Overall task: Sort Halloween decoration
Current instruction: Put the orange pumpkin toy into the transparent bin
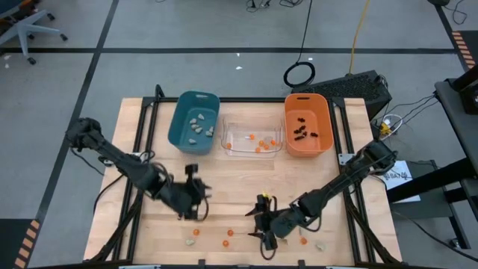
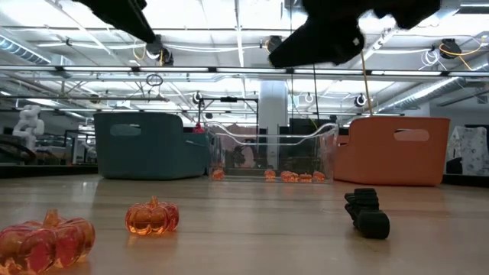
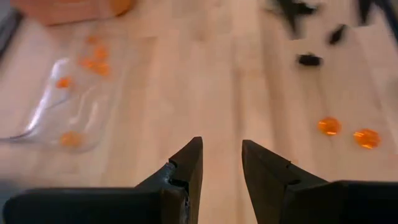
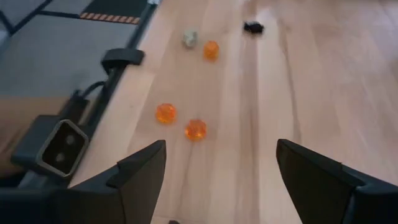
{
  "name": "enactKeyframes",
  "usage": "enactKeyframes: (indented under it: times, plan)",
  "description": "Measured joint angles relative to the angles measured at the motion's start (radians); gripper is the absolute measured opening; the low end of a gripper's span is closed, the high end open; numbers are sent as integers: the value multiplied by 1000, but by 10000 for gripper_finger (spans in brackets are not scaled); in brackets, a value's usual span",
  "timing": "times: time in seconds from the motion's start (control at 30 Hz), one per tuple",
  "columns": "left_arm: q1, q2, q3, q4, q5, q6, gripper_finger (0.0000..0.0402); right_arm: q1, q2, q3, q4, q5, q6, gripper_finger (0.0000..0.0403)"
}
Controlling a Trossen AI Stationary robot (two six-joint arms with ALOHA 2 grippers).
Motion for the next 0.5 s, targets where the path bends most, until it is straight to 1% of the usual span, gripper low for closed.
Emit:
enactKeyframes:
  times: [0.13, 0.2, 0.37, 0.5]
  plan:
    - [-71, 84, 0, 84, -2, 1, 110, -13, 20, 1, 25, -6, 44, 290]
    - [-93, 134, 0, 145, -2, 29, 110, -13, 36, 0, 32, -10, 44, 290]
    - [-130, 269, 0, 331, 10, 114, 110, 1, 55, 0, 34, -9, 34, 290]
    - [-143, 349, 0, 417, 21, 134, 110, 11, 55, 0, 27, -9, 20, 290]
